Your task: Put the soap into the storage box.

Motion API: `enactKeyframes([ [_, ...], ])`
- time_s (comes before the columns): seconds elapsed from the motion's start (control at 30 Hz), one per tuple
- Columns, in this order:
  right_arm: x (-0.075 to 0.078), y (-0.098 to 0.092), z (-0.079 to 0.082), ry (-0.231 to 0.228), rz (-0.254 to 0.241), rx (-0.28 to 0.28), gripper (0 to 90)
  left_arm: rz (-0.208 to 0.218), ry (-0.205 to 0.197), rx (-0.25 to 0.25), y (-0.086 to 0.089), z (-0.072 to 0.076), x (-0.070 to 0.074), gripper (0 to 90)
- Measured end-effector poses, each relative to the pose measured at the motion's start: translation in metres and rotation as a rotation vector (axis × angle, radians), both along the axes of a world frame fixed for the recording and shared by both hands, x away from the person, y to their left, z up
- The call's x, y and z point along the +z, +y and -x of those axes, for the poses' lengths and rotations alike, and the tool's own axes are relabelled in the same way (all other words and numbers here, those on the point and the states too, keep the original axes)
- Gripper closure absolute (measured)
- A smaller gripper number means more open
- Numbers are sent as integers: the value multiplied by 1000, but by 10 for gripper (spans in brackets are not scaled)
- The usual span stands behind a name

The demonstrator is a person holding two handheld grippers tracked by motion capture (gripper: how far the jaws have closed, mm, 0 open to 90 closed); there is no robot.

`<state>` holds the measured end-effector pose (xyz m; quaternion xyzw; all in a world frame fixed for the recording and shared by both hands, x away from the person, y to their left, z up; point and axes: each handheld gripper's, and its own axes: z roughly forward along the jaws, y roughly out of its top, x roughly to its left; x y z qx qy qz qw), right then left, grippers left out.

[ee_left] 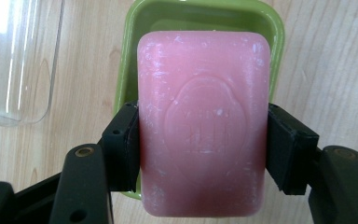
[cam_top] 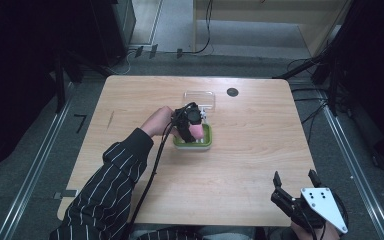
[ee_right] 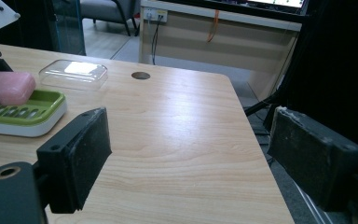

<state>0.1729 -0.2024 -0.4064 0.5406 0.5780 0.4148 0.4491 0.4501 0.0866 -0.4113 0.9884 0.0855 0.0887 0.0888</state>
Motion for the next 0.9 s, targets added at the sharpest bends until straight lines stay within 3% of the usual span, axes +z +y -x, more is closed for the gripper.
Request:
enactKeyframes([
  [0.43,0,-3,4,-1,-2,-15,127,-19,-14,-55,-6,-7,-13,386],
  [0.9,0,-3,5,-2,2,-16,127,-21,-9,-58,-6,-11,-22,385],
])
